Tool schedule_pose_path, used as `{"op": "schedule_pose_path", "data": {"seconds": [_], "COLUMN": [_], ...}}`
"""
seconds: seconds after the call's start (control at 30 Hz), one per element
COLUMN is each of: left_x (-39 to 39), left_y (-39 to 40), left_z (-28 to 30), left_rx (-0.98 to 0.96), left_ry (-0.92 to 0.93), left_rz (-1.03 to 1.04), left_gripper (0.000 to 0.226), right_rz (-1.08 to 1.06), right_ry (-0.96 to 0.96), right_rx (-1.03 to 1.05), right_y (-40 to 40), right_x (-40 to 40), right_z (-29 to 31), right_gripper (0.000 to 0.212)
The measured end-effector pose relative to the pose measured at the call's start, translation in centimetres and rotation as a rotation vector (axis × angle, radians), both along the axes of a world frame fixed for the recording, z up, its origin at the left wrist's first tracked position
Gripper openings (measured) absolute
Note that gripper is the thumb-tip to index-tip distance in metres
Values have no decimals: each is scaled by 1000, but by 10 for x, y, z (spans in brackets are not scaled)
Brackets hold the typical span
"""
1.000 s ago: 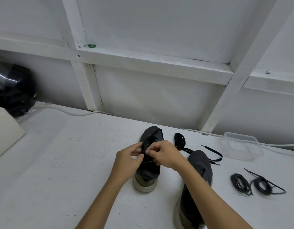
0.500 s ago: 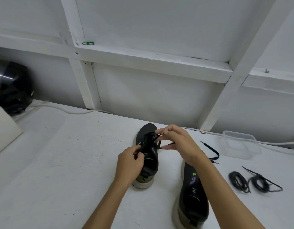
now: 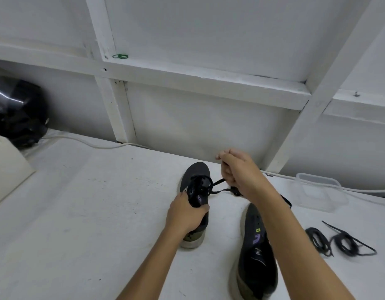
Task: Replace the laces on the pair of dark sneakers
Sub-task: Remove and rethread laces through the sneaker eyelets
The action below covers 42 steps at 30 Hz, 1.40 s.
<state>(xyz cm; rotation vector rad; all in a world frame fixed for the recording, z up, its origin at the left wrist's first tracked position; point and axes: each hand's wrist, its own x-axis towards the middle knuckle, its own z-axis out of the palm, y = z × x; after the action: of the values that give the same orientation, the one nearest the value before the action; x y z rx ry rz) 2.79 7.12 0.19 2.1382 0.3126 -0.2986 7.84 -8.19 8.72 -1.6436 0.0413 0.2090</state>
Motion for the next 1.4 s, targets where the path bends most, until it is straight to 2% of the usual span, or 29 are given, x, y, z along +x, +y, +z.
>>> {"op": "schedule_pose_path", "data": {"seconds": [0.03,0.13,0.2,0.27,0.33,0.47,0.53,0.57,0.6,0.67,0.73,0.77,0.83,0.97,1.07,1.1,1.17,1.2,1.3,1.4], "left_x": [-1,-4,-5,-5,-4,-3,-3,-3,-3,-2,-2,-2,-2,0,0,0,0,0,1,1], "left_y": [1,1,1,1,1,1,1,1,0,0,1,1,2,1,1,1,1,1,1,1], "left_z": [0,-3,-3,-3,-2,-3,-3,-4,-4,-3,-3,-3,-3,-3,-5,-5,-4,-4,-4,-5], "left_rx": [-9,-28,-40,-40,-29,-27,-29,-29,-29,-24,-31,-37,-40,-30,-26,-25,-21,-19,-15,-26], "left_ry": [-7,-30,-39,-42,-41,-38,-40,-38,-34,-29,-32,-35,-32,-19,-17,-16,-17,-18,-28,-21], "left_rz": [6,18,19,20,20,22,26,26,26,19,16,19,19,19,11,8,9,9,8,13], "left_gripper": [53,52,49,46,48,54,53,52,49,43,39,39,42,48,45,43,43,44,45,42], "right_rz": [23,224,399,502,492,345,244,197,153,131,259,347,467,411,474,522,571,564,424,300], "right_ry": [-60,-157,-60,-18,-45,-69,-3,39,61,39,-19,-28,13,4,54,83,68,23,-90,-161], "right_rx": [-171,-866,-1065,-1078,-825,57,289,300,195,-318,-812,-948,-981,-923,-1084,-1126,-1065,-942,-400,-18], "right_y": [-7,-18,-18,-17,-20,-21,-14,-8,-3,1,-3,-6,-13,-26,-29,-27,-24,-25,-28,-29], "right_x": [1,-4,-9,-13,-13,-12,-8,-7,-7,-7,-8,-7,-6,-5,-6,-7,-9,-10,-10,-8], "right_z": [4,-3,-13,-18,-14,5,4,0,-5,-16,-30,-32,-26,-2,2,1,1,2,15,27], "right_gripper": [21,29,22,17,17,18,28,32,33,39,38,31,13,12,23,20,10,12,16,19]}}
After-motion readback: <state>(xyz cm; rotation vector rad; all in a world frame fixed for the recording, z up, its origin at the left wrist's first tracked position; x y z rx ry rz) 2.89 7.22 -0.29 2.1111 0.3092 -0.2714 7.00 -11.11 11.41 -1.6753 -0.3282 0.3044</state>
